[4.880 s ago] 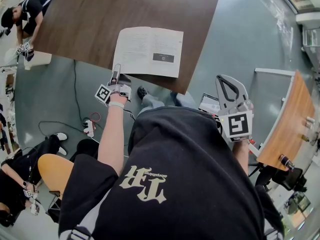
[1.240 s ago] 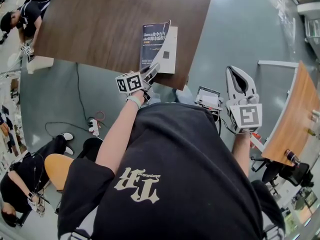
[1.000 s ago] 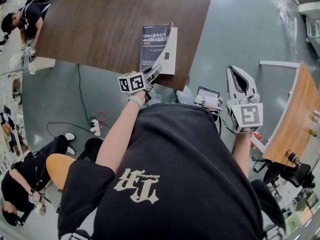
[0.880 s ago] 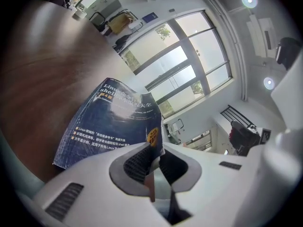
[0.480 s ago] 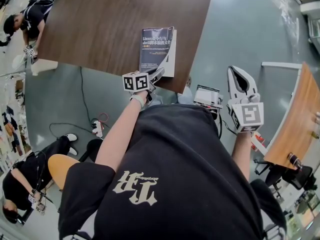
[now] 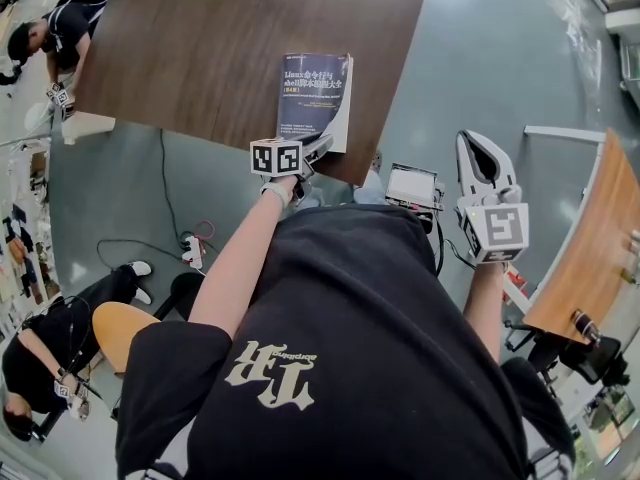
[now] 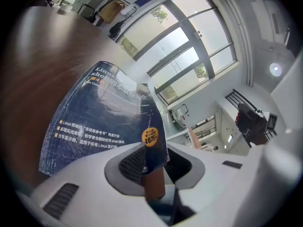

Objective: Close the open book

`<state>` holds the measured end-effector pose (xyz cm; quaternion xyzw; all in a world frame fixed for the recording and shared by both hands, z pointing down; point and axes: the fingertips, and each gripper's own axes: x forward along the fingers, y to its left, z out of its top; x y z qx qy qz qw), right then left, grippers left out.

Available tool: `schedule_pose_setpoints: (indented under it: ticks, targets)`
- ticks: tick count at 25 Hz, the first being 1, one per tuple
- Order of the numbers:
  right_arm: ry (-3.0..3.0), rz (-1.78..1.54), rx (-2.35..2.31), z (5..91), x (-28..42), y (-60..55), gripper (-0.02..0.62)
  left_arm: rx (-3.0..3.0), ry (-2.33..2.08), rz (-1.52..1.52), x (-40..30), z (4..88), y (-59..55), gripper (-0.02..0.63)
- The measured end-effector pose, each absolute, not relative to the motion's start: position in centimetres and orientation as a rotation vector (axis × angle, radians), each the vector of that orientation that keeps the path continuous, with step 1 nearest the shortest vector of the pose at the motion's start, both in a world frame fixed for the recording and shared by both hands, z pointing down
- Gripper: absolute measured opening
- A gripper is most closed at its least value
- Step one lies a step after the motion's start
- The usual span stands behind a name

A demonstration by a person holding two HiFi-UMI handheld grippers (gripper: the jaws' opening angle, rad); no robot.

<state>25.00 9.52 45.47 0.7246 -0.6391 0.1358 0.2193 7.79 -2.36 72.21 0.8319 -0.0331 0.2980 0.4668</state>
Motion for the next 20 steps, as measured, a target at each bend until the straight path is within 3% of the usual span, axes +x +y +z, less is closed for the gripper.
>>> schedule_pose_setpoints:
  ticks: [13,20]
  targets:
    - [-1.893,0.351,1.865,46.1,24.9,6.0,-0.012,2.026,-0.1,0.761,8.5,73.4,-1.3,0.168]
    - [-1.993,0.32,1.736,46.2,23.4,2.7,-0.011,2.007,-0.097,0.786,8.2,73.8,0.3,0.179]
